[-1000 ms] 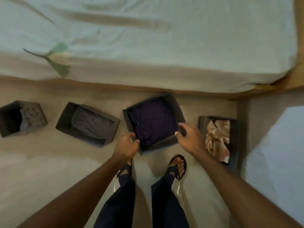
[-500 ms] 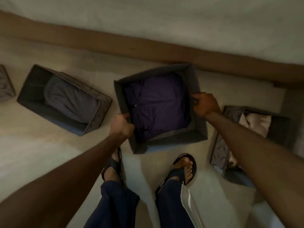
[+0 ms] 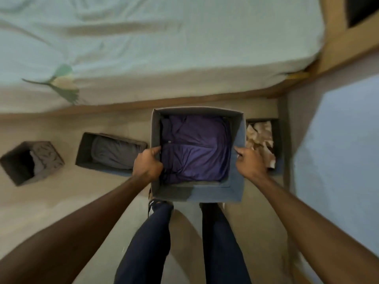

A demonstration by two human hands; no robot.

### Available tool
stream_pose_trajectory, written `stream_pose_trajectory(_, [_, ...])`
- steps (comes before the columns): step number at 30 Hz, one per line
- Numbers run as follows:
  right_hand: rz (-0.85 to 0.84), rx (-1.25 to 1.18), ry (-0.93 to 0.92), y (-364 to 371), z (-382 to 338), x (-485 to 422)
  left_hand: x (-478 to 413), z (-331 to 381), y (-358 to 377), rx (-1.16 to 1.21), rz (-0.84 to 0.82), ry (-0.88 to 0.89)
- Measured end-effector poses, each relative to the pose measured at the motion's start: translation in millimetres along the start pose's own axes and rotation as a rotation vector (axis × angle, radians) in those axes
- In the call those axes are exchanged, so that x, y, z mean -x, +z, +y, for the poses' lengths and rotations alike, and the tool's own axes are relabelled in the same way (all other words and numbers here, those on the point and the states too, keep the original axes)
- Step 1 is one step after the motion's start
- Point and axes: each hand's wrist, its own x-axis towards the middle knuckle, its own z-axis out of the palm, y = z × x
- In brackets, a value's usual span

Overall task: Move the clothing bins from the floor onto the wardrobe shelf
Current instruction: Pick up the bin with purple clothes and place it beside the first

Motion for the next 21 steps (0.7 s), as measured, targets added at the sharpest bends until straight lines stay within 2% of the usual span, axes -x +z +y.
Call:
stream_pose_trajectory(7, [0.15,-0.132,0.184,-54.3,-17.7,203.3,143.7,28.2,-79.9,-0.182,-0.086,0.249])
stream_pose_trajectory(12, [0.28,-0.265,0.329,-57.6,-34.8,354.5,245.6,35.6,-117.0,-0.321,-0.151,0.422])
stream_pose_trajectory(16, [0.374,-0.388,0.461,-38.7,-31.4,446.9,310.4,50.7,-120.6,-0.456,-0.192,0.574])
stream_pose_trajectory(21, [0.529,-0.536,0.63,-12.3,-10.5,552.8,381.0,90.7,-87.5,-0.648,-0.31,0.79])
